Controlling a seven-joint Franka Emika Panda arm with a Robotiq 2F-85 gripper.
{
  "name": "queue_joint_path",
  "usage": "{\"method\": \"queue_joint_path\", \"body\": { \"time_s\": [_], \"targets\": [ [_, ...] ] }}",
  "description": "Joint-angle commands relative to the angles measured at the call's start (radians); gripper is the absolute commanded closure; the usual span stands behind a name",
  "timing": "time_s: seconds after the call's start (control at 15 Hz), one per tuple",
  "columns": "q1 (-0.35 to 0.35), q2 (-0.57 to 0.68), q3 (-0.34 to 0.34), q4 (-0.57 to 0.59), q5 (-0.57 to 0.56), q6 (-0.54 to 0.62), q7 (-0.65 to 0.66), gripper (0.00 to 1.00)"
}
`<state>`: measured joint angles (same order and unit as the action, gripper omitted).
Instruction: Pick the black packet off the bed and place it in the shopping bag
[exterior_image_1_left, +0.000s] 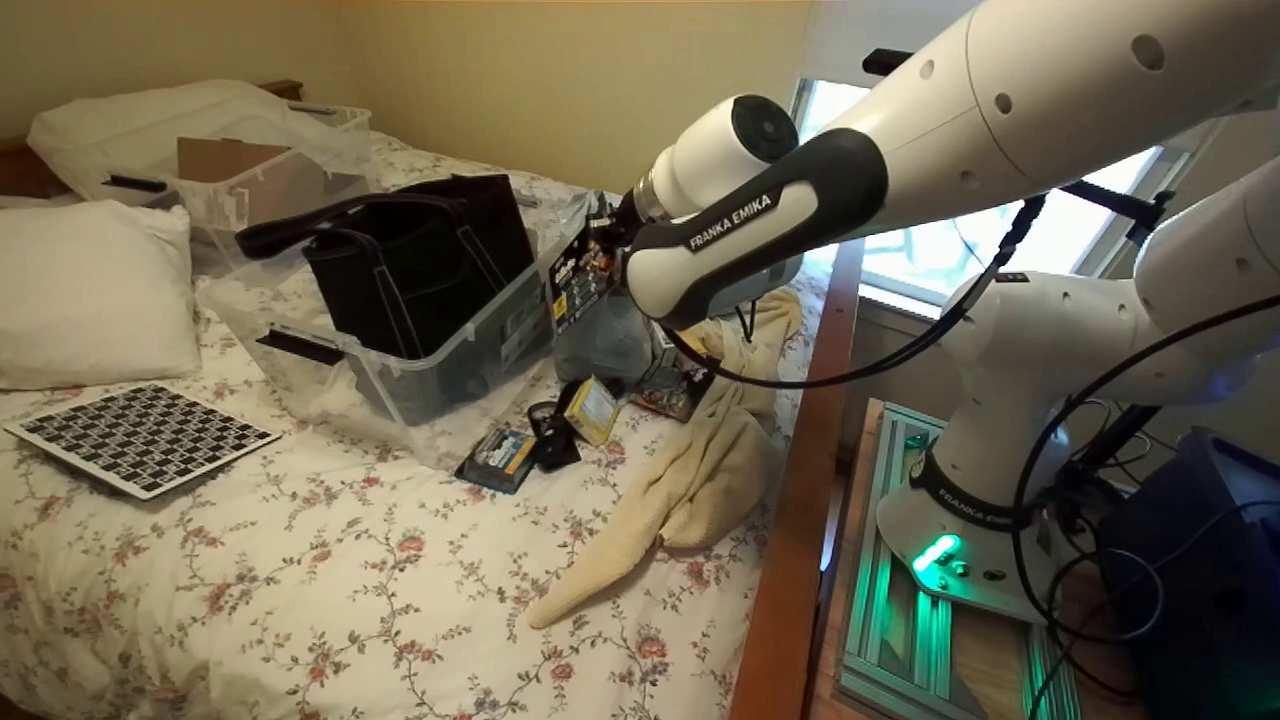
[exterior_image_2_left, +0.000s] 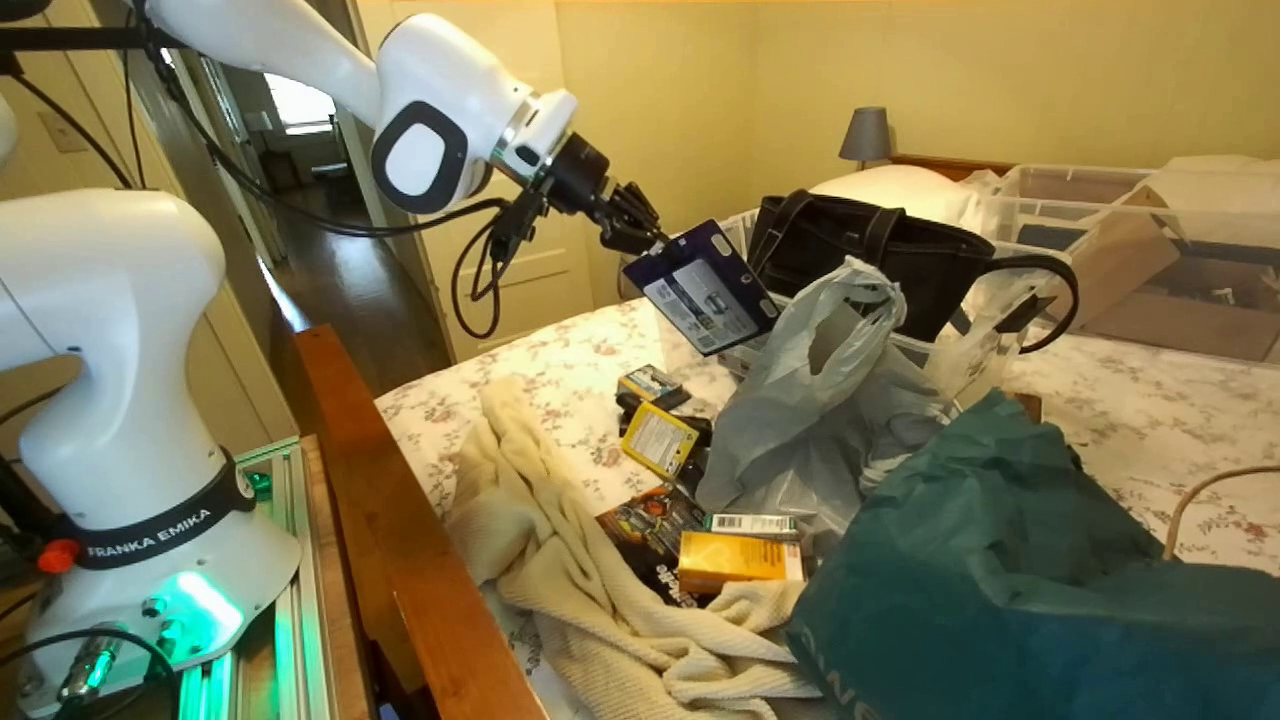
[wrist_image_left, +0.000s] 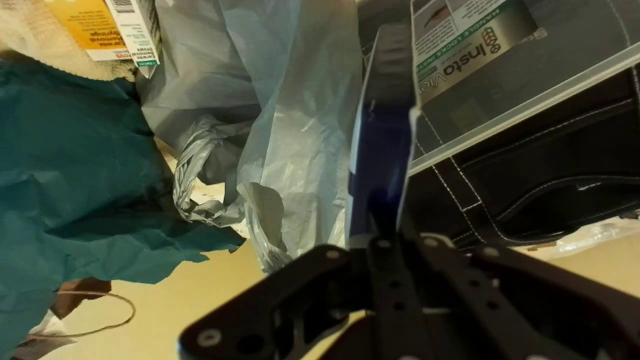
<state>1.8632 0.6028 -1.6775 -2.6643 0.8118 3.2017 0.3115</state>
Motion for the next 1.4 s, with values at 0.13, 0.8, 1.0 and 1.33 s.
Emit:
{"method": "queue_joint_path", "body": {
  "time_s": [0.13,0.8,1.0,1.33],
  "targets": [
    [0.068,0.087,-0.092,0.006,-0.015,-0.012,-0.013,0.99],
    [0.156,0.097,-0.24,0.044,-0.031,-0.019,-0.07,0.99],
    [0.17,0.062,-0.271,0.083,-0.047,-0.012,-0.099,0.99],
    [0.134,-0.048,-0.271,0.174,-0.112,0.001,-0.133,0.99]
  ]
}}
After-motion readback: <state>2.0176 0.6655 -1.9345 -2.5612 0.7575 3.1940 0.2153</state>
